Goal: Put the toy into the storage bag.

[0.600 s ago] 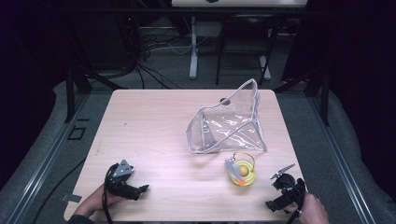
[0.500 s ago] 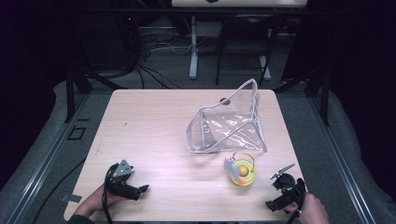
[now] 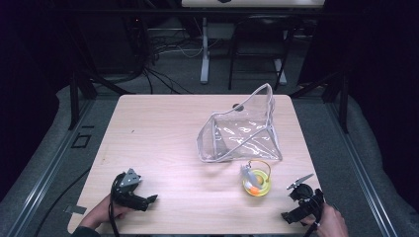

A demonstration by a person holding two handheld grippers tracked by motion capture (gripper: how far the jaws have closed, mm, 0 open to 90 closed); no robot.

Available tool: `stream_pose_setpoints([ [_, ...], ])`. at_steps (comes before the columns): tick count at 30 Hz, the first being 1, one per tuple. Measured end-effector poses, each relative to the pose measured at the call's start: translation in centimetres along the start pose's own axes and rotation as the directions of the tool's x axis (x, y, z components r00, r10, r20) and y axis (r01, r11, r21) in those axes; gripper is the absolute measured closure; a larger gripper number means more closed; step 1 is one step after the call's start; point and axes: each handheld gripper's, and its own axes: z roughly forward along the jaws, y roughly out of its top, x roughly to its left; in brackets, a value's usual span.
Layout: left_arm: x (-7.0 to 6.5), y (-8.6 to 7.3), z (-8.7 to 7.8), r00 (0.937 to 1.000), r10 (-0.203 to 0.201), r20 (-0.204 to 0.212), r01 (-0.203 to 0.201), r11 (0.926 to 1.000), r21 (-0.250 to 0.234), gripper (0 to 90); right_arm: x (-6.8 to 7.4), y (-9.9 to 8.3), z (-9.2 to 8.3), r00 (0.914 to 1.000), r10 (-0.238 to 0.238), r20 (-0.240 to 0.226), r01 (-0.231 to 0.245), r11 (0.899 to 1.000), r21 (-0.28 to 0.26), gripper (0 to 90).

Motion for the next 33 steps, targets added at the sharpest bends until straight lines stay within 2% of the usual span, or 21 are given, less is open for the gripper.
stream_pose_setpoints([
  [1, 0.0, 0.0, 0.0, 1.0000, 0.000, 0.000, 0.000, 1.0000, 0.000, 0.0, -0.1, 0.1, -0.1, 1.0000, -0.003, 0.000, 0.003, 1.000, 0.016, 0.0],
  [3, 0.0, 0.0, 0.0, 1.0000, -0.001, 0.000, 0.001, 1.0000, 0.000, 0.0, -0.1, 0.2, 0.0, 1.0000, -0.004, -0.006, 0.005, 1.000, 0.015, 0.0],
  [4, 0.0, 0.0, 0.0, 1.0000, 0.002, -0.002, -0.002, 1.0000, 0.000, 0.0, -0.1, 0.3, 0.0, 0.9994, -0.035, -0.005, 0.035, 0.999, 0.013, 0.0],
  [6, 0.0, 0.0, 0.0, 1.0000, 0.002, -0.002, -0.002, 1.0000, 0.000, 0.0, -0.1, 0.4, 0.0, 0.9989, -0.046, -0.012, 0.046, 0.999, 0.021, 0.0],
  [7, 0.0, 0.0, 0.0, 1.0000, 0.002, -0.001, -0.002, 1.0000, 0.001, 0.0, -0.1, 0.4, 0.0, 0.9974, -0.072, 0.004, 0.072, 0.997, 0.012, 0.0],
  [9, 0.0, 0.0, 0.0, 1.0000, 0.001, -0.006, -0.001, 1.0000, -0.001, 0.0, 0.0, 0.5, 0.1, 0.9972, -0.075, -0.001, 0.075, 0.997, 0.010, 0.0],
  [11, 0.0, 0.0, 0.0, 1.0000, 0.000, -0.004, -0.001, 1.0000, -0.002, 0.0, 0.0, 1.1, -0.2, 0.9901, -0.140, 0.015, 0.138, 0.987, 0.077, 0.0],
  [13, 0.0, 0.0, 0.0, 1.0000, 0.001, -0.005, -0.001, 1.0000, 0.000, 0.0, 0.2, 1.1, -0.1, 0.9903, -0.135, 0.032, 0.134, 0.990, 0.053, 0.0],
  [14, 0.0, 0.0, 0.0, 1.0000, -0.001, -0.006, 0.001, 1.0000, -0.002, 0.0, 0.0, 1.1, -0.2, 0.9929, -0.116, 0.026, 0.114, 0.992, 0.055, 0.0],
  [16, 0.0, 0.0, 0.0, 1.0000, -0.001, -0.006, 0.001, 1.0000, -0.003, 0.0, -0.3, 1.1, -0.3, 0.9976, -0.068, -0.013, 0.068, 0.996, 0.051, 0.0],
  [19, 0.0, 0.0, 0.0, 1.0000, 0.001, -0.006, -0.001, 1.0000, -0.001, 0.0, -0.7, 1.4, -1.1, 0.9995, -0.022, -0.024, 0.024, 0.999, 0.048, 0.0],
  [20, 0.0, 0.0, 0.0, 1.0000, 0.001, -0.006, -0.001, 1.0000, -0.001, 0.0, -0.7, 1.4, -1.1, 0.9995, -0.022, -0.024, 0.024, 0.999, 0.048, 0.0],
  [21, 0.0, 0.0, 0.0, 1.0000, 0.002, -0.006, -0.002, 1.0000, -0.002, 0.0, -0.7, 1.6, -1.8, 0.9998, 0.016, -0.014, -0.016, 0.999, 0.036, 0.0],
  [23, 0.0, -0.1, 0.0, 1.0000, 0.002, -0.007, -0.002, 1.0000, -0.003, 0.0, -0.8, 1.8, -2.3, 0.9997, 0.022, -0.012, -0.022, 0.999, 0.045, 0.0],
  [25, 0.0, -0.1, 0.0, 1.0000, 0.000, -0.008, 0.000, 1.0000, -0.004, 0.0, -0.6, 2.0, -2.6, 0.9985, 0.054, 0.002, -0.054, 0.998, 0.035, 0.0],
  [26, -0.1, -0.1, 0.0, 1.0000, -0.003, -0.008, 0.002, 1.0000, -0.006, 0.0, -0.8, 2.2, -2.8, 0.9996, 0.030, 0.003, -0.030, 0.998, 0.060, 0.0],
  [29, -0.1, -0.1, 0.0, 0.9999, -0.004, -0.011, 0.003, 1.0000, -0.007, 0.0, -0.5, 2.7, -3.5, 0.9998, 0.017, 0.006, -0.017, 0.997, 0.072, 0.0],
  [30, -0.1, -0.1, 0.0, 0.9999, -0.004, -0.011, 0.004, 1.0000, -0.007, 0.0, -0.2, 2.9, -3.8, 0.9995, 0.027, 0.016, -0.028, 0.998, 0.064, 0.0],
  [31, -0.1, -0.1, -0.1, 0.9999, -0.003, -0.011, 0.003, 1.0000, -0.007, 0.0, -0.2, 3.2, -4.3, 0.9998, 0.011, 0.017, -0.013, 0.997, 0.082, 0.0],
  [33, -0.1, -0.2, -0.1, 0.9999, -0.004, -0.011, 0.004, 1.0000, -0.007, 0.0, 0.2, 3.8, -5.2, 0.9999, 0.001, 0.015, -0.002, 0.998, 0.070, 0.0],
])
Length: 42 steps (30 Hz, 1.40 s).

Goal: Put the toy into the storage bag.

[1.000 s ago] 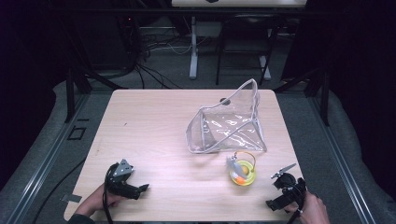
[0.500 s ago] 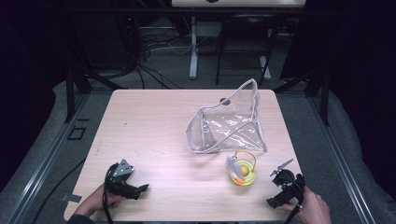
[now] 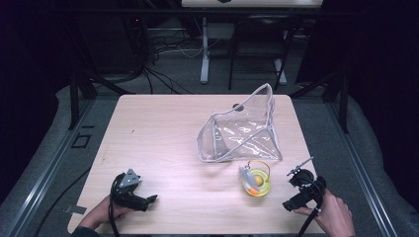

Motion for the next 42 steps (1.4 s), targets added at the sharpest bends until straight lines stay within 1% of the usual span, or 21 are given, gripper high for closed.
stream_pose_setpoints([
  [1, 0.0, 0.0, 0.0, 1.0000, -0.001, -0.001, 0.001, 1.0000, 0.000, 0.0, 0.3, 0.2, -0.4, 0.9999, 0.011, 0.013, -0.011, 1.000, -0.012, 0.0],
  [5, 0.0, 0.0, 0.0, 1.0000, -0.002, -0.002, 0.002, 1.0000, -0.001, 0.0, 1.0, 1.0, -1.8, 0.9997, -0.004, 0.025, 0.004, 1.000, -0.025, 0.0],
  [6, 0.0, 0.0, 0.0, 1.0000, -0.002, -0.002, 0.002, 1.0000, 0.000, 0.0, 1.1, 1.2, -2.1, 0.9992, -0.014, 0.037, 0.014, 1.000, -0.024, 0.0],
  [14, 0.0, 0.0, 0.0, 1.0000, -0.001, -0.001, 0.001, 1.0000, 0.000, 0.0, 1.2, 2.5, -3.5, 0.9988, -0.004, 0.048, 0.006, 0.999, -0.034, 0.0],
  [15, 0.0, 0.0, 0.0, 1.0000, -0.002, -0.001, 0.002, 1.0000, 0.000, 0.0, 1.3, 2.7, -3.8, 0.9986, -0.012, 0.052, 0.014, 1.000, -0.026, 0.0],
  [17, 0.0, 0.0, 0.0, 1.0000, -0.002, -0.001, 0.002, 1.0000, 0.000, 0.0, 1.5, 3.0, -4.2, 0.9987, -0.013, 0.048, 0.015, 0.999, -0.051, 0.0],
  [19, 0.0, 0.0, 0.0, 1.0000, -0.002, -0.001, 0.002, 1.0000, 0.000, 0.0, 1.7, 3.4, -4.6, 0.9983, -0.031, 0.049, 0.033, 0.998, -0.055, 0.0],
  [21, 0.0, 0.0, 0.0, 1.0000, -0.001, -0.001, 0.001, 1.0000, 0.000, 0.0, 2.0, 3.8, -4.9, 0.9976, -0.047, 0.050, 0.050, 0.998, -0.048, 0.0],
  [22, 0.0, 0.0, 0.0, 1.0000, -0.002, -0.002, 0.002, 1.0000, -0.001, 0.0, 2.2, 3.9, -4.9, 0.9980, -0.041, 0.048, 0.045, 0.997, -0.067, 0.0],
  [23, 0.0, 0.0, 0.0, 1.0000, -0.002, -0.001, 0.002, 1.0000, -0.001, 0.0, 2.3, 4.1, -5.2, 0.9971, -0.059, 0.049, 0.062, 0.997, -0.051, 0.0],
  [25, 0.0, 0.0, 0.0, 1.0000, -0.002, -0.001, 0.002, 1.0000, 0.000, 0.0, 2.6, 4.5, -5.2, 0.9970, -0.058, 0.052, 0.061, 0.996, -0.059, 0.0],
  [26, 0.0, 0.0, 0.0, 1.0000, -0.002, -0.001, 0.002, 1.0000, -0.001, 0.0, 2.6, 4.7, -5.4, 0.9960, -0.071, 0.053, 0.074, 0.997, -0.039, 0.0],
  [28, 0.0, 0.0, 0.0, 1.0000, -0.001, -0.002, 0.001, 1.0000, -0.001, 0.0, 2.8, 4.9, -5.3, 0.9969, -0.047, 0.064, 0.051, 0.997, -0.051, 0.0],
  [29, 0.0, 0.0, 0.0, 1.0000, -0.002, -0.001, 0.002, 1.0000, 0.000, 0.0, 2.7, 5.2, -5.4, 0.9956, -0.065, 0.068, 0.067, 0.997, -0.036, 0.0],
  [30, 0.0, 0.0, 0.0, 1.0000, -0.002, -0.001, 0.002, 1.0000, 0.000, 0.0, 2.8, 5.2, -5.3, 0.9966, -0.054, 0.063, 0.057, 0.997, -0.048, 0.0],
  [31, 0.0, 0.0, 0.0, 1.0000, -0.002, -0.001, 0.002, 1.0000, 0.000, 0.0, 2.8, 5.4, -5.4, 0.9953, -0.068, 0.069, 0.070, 0.997, -0.032, 0.0],
  [32, 0.0, 0.0, 0.0, 1.0000, -0.002, -0.001, 0.002, 1.0000, -0.001, 0.0, 2.9, 5.5, -5.4, 0.9961, -0.061, 0.065, 0.064, 0.997, -0.051, 0.0],
  [34, 0.0, 0.0, 0.0, 1.0000, -0.002, -0.001, 0.002, 1.0000, -0.001, 0.0, 3.0, 5.7, -5.6, 0.9959, -0.063, 0.065, 0.067, 0.996, -0.054, 0.0],
  [36, 0.0, 0.0, 0.0, 1.0000, -0.002, -0.001, 0.002, 1.0000, -0.001, 0.0, 3.1, 5.9, -5.8, 0.9954, -0.069, 0.067, 0.072, 0.996, -0.048, 0.0],
  [38, 0.0, 0.0, 0.0, 1.0000, -0.002, -0.001, 0.002, 1.0000, 0.000, 0.0, 3.3, 6.3, -6.0, 0.9938, -0.069, 0.088, 0.073, 0.996, -0.045, 0.0],
  [42, 0.0, 0.0, 0.0, 1.0000, -0.001, -0.001, 0.001, 1.0000, -0.001, 0.0, 3.8, 6.8, -6.2, 0.9939, -0.077, 0.080, 0.081, 0.995, -0.051, 0.0],
])
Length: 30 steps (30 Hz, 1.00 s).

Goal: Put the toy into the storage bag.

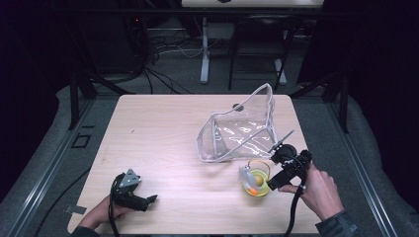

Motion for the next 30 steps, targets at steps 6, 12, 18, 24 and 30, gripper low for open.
stream_pose_setpoints([
  [6, 0.0, 0.0, 0.0, 1.0000, 0.000, 0.000, 0.000, 1.0000, 0.000, 0.0, 0.8, 0.6, -0.7, 0.9981, -0.060, 0.014, 0.061, 0.998, -0.024, 2.0],
  [12, 0.0, 0.0, 0.0, 1.0000, 0.000, 0.000, 0.000, 1.0000, 0.000, 0.0, 1.6, 1.1, -1.5, 0.9937, -0.111, 0.008, 0.112, 0.993, -0.049, 15.2],
  [18, 0.0, 0.0, 0.0, 1.0000, 0.000, 0.000, 0.000, 1.0000, 0.000, 0.0, 1.7, 2.0, -1.5, 0.9861, -0.165, -0.023, 0.164, 0.986, -0.015, 33.3],
  [24, 0.0, 0.0, 0.0, 1.0000, 0.000, 0.000, 0.000, 1.0000, 0.000, 0.0, 2.0, 3.1, -1.8, 0.9784, -0.204, -0.035, 0.204, 0.979, 0.013, 44.9],
  [30, 0.0, 0.0, 0.0, 1.0000, 0.000, 0.000, 0.000, 1.0000, 0.000, 0.0, 2.1, 3.8, -2.8, 0.9702, -0.242, -0.017, 0.242, 0.970, 0.036, 57.8],
])
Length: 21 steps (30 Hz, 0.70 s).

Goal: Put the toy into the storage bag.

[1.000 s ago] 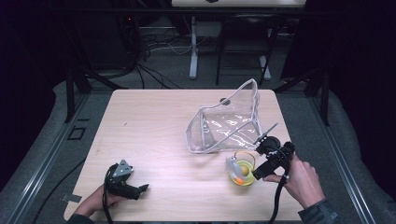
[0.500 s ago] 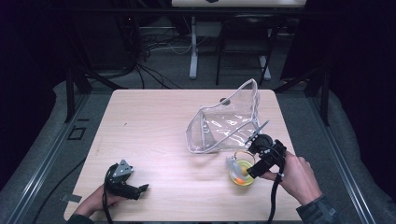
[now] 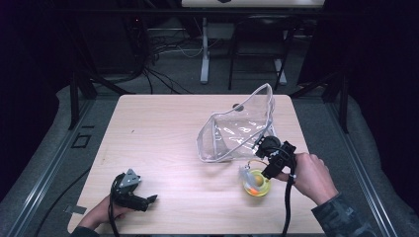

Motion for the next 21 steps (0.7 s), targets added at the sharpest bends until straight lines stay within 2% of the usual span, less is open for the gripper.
stream_pose_setpoints([
  [2, -0.02, 0.00, 0.01, 1.0000, -0.002, 0.000, 0.002, 1.0000, -0.002, 0.0, 0.02, 0.15, -0.27, 0.9997, -0.023, 0.007, 0.023, 1.000, 0.014, 61.4],
  [11, 0.00, 0.00, 0.00, 1.0000, 0.000, 0.000, 0.000, 1.0000, 0.000, 0.0, 0.58, 0.61, -0.88, 0.9976, -0.069, 0.001, 0.069, 0.997, 0.024, 73.7],
  [13, 0.00, 0.00, 0.00, 1.0000, 0.000, 0.000, 0.000, 1.0000, 0.000, 0.0, 0.72, 0.65, -0.87, 0.9971, -0.076, -0.006, 0.076, 0.997, 0.025, 78.8],
  [14, 0.01, 0.00, 0.01, 1.0000, 0.001, 0.001, -0.001, 1.0000, 0.000, 0.0, 0.77, 0.70, -0.94, 0.9961, -0.088, 0.005, 0.088, 0.995, 0.037, 80.9],
  [18, 0.01, 0.00, 0.00, 1.0000, 0.001, 0.001, -0.001, 1.0000, 0.000, 0.0, 0.91, 0.78, -0.87, 0.9960, -0.089, 0.009, 0.089, 0.995, 0.033, 87.0],
  [19, 0.01, 0.00, 0.00, 1.0000, 0.001, 0.001, -0.001, 1.0000, 0.001, 0.0, 0.93, 0.83, -0.93, 0.9952, -0.096, 0.019, 0.095, 0.995, 0.042, 87.2],
  [21, -0.02, -0.01, 0.01, 1.0000, 0.000, 0.000, 0.000, 1.0000, -0.002, 0.0, 0.90, 0.80, -0.99, 0.9952, -0.097, 0.009, 0.097, 0.995, 0.036, 87.4],
])
